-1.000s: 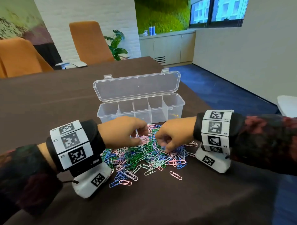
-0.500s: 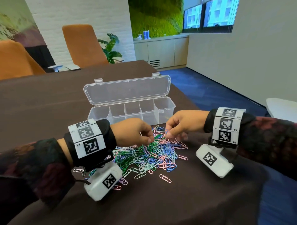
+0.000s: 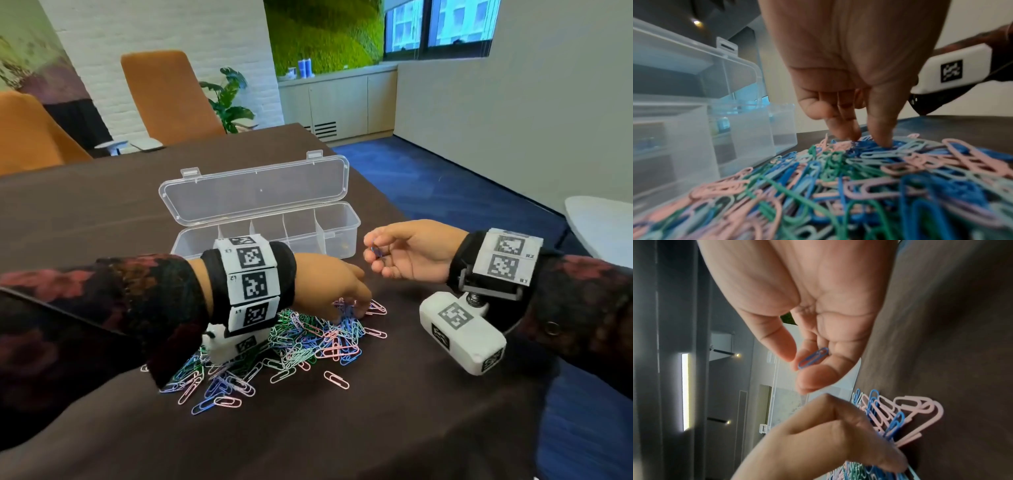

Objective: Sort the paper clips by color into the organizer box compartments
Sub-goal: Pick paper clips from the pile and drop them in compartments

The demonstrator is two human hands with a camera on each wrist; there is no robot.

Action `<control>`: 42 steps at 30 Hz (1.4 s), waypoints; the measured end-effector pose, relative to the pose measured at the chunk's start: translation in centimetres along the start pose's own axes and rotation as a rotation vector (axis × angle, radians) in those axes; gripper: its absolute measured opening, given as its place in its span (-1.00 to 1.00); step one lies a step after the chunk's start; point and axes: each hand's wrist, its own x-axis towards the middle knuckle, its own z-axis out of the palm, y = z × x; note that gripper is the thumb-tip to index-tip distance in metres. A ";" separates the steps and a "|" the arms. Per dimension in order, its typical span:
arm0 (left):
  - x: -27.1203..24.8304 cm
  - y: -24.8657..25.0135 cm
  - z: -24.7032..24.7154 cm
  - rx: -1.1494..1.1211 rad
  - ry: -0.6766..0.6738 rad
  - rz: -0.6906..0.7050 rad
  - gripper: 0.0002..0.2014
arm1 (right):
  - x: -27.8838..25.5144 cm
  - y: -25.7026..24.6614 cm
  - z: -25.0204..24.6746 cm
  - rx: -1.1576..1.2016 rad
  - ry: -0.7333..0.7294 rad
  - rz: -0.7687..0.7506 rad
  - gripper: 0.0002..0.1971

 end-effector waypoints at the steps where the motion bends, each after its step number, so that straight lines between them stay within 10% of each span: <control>1: 0.3 0.0 0.0 0.014 -0.027 -0.005 -0.69 | -0.1 0.0 -0.1 0.004 0.009 0.005 -0.80; 12: -0.6 -1.4 0.7 -0.070 0.062 -0.089 -0.86 | -0.3 0.5 -0.1 -0.357 0.108 0.022 -0.90; 26: -6.4 -3.8 3.8 -1.057 0.277 -0.354 -0.86 | 0.7 0.8 4.8 -0.979 -0.131 0.060 -0.79; 42: -8.9 -4.6 4.3 -1.263 0.441 -0.431 -0.85 | 1.7 1.3 6.7 -1.567 -0.182 0.025 -0.74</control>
